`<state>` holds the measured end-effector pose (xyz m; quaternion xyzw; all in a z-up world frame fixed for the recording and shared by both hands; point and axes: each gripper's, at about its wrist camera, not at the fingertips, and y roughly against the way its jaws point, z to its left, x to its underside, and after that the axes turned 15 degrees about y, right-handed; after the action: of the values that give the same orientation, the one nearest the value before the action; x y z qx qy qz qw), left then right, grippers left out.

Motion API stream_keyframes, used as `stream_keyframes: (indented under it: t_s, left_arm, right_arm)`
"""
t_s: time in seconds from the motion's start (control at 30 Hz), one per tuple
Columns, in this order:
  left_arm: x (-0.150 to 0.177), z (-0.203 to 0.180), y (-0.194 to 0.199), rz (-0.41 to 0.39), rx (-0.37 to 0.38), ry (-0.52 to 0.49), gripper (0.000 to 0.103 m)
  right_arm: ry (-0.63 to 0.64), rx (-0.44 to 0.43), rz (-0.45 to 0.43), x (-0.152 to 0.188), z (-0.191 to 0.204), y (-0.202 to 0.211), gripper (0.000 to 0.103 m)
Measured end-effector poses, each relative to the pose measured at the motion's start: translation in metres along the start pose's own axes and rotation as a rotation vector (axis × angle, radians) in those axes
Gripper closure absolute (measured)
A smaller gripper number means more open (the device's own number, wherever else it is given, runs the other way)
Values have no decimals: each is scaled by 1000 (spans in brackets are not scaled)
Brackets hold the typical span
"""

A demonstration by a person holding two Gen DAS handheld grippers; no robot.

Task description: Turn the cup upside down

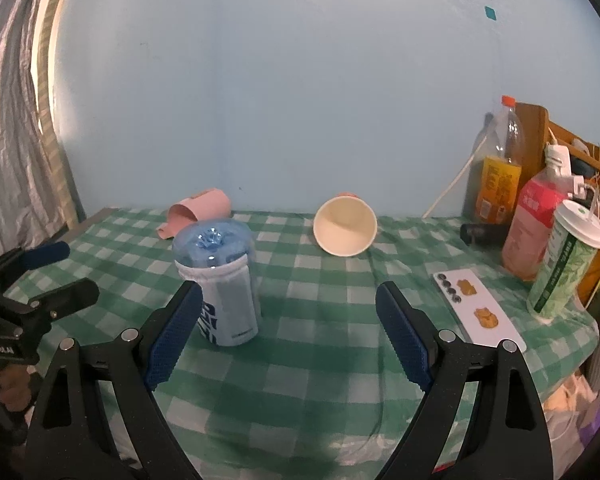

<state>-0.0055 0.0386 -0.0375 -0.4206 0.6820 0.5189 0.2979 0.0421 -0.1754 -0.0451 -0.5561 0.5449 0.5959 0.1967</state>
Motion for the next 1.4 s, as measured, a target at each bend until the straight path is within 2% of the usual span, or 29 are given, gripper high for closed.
stream_keyframes:
  t_s: [0.33, 0.8, 1.4]
  left_arm:
    - [-3, 4, 7, -40, -3, 29, 0]
    - [-4, 0, 10, -31, -17, 5, 0]
    - [-5, 2, 5, -10, -80, 21, 0]
  right_arm:
    - [11, -14, 10, 0, 4, -2, 16]
    - [11, -23, 22, 0, 7, -1, 16]
    - [6, -30, 33, 1, 8, -2, 16]
